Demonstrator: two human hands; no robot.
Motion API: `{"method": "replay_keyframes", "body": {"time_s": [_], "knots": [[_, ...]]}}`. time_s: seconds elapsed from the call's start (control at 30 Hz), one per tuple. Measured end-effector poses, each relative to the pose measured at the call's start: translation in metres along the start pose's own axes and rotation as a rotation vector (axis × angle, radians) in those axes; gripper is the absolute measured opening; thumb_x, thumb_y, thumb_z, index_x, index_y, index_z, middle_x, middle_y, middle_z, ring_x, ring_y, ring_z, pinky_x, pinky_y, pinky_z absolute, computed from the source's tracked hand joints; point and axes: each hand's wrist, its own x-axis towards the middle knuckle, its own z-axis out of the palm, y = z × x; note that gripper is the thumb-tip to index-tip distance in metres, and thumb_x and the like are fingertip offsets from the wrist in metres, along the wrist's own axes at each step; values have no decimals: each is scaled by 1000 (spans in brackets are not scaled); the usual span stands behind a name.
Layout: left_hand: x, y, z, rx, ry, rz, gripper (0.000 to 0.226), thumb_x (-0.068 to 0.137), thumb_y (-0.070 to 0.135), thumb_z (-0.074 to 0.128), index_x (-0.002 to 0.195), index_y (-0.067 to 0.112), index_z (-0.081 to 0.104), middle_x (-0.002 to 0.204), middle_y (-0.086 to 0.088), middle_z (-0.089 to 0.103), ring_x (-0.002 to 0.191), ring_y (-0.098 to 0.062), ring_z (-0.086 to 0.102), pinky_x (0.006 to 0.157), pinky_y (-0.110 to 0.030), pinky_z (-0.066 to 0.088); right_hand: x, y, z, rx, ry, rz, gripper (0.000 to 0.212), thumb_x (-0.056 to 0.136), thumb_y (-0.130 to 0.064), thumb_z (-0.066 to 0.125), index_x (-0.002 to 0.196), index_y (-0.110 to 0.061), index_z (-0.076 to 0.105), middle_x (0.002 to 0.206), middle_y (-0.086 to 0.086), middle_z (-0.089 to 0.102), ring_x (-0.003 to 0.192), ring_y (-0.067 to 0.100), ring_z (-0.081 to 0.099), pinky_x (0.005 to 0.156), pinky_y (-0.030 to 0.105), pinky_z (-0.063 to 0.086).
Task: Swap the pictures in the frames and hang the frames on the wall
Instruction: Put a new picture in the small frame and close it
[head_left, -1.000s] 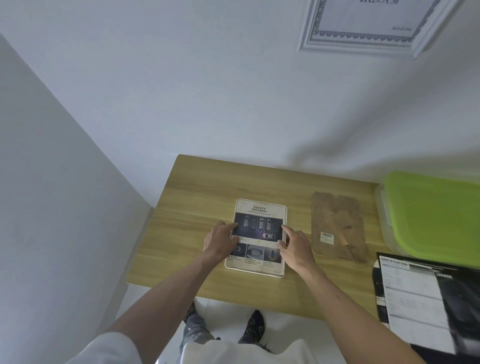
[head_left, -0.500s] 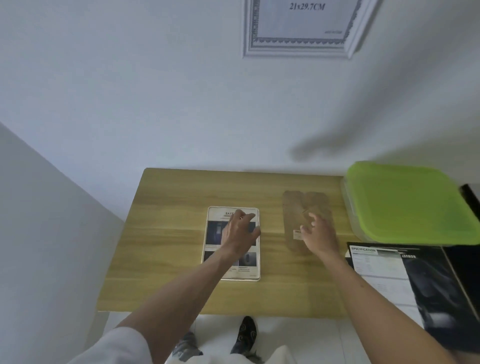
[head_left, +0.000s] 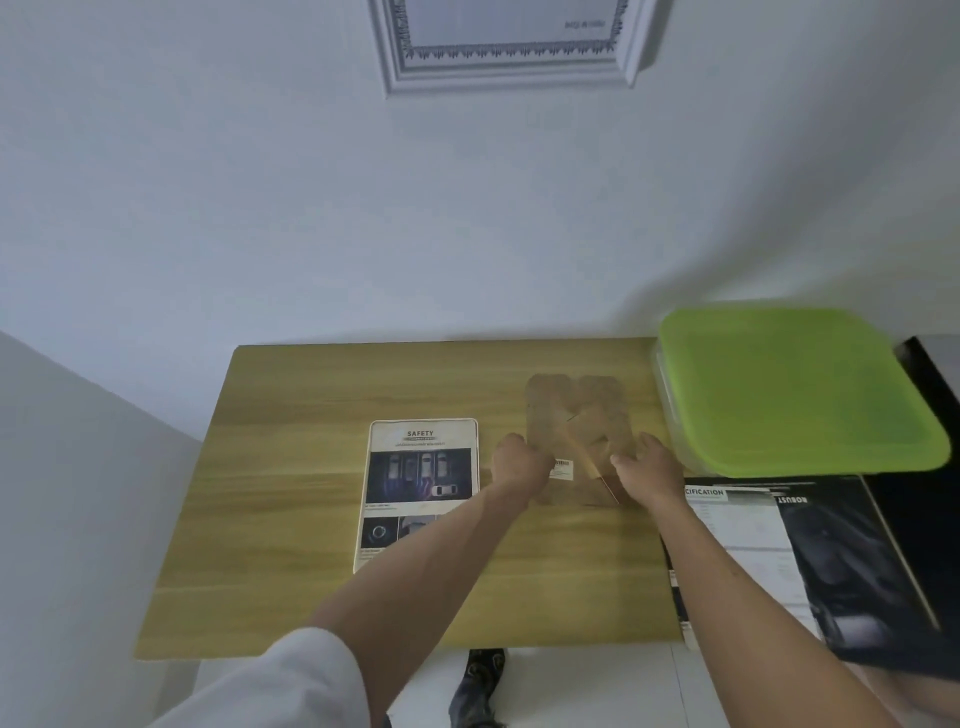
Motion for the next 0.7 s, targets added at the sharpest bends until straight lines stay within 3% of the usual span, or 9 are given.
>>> {"method": "replay_keyframes", "body": {"time_s": [0.1,0.17,0.23,0.3,0.43,0.6,0.7], "knots": [[7,-3,-7,-73,-22,-48,47,79,8,69,124,0,57,120,-15,63,111,-33,61,90,-39,54,6,4,2,119,-21,60,62,89,-22,64,144,-3,43,146,14,49,135,33,44,106,37,37],[9,-6,-13,-75,-23,-43,37,76,3,67,113,3,66,112,-13,68,107,-31,64,90,-40,56,9,7,4,201,-29,96,65,84,-20,69,144,-6,47,144,12,52,131,31,49,107,39,40],[9,-10,-20,-70,14,-36,33,75,0,65,108,6,70,109,-11,70,103,-29,64,90,-40,56,8,8,6,258,-43,86,48,78,-13,69,126,-11,65,125,7,67,111,27,61,100,39,48],[8,-13,-27,-96,61,-39,34,74,-1,66,106,8,71,106,-11,70,102,-30,65,87,-41,57,4,5,7,326,-83,77,38,76,-9,71,114,-16,72,114,5,72,101,24,66,91,38,53],[3,-21,-51,-149,121,-24,39,71,-4,67,107,11,69,104,-9,70,97,-28,66,82,-38,58,-9,-8,14,411,-149,53,42,77,-10,78,117,-16,68,113,3,69,99,22,66,78,34,50],[-2,-40,-95,-149,186,-2,34,71,-3,68,97,18,67,99,-7,70,91,-27,68,79,-44,60,-32,-29,37,422,-234,-15,40,75,-10,82,109,-21,64,110,0,69,98,20,67,72,32,54],[-8,-57,-125,-139,218,-7,35,71,-3,67,99,18,65,96,-7,69,89,-26,68,76,-43,61,-49,-40,56,375,-322,-66,48,76,-5,81,118,-14,61,108,4,69,96,19,68,71,28,56]]}}
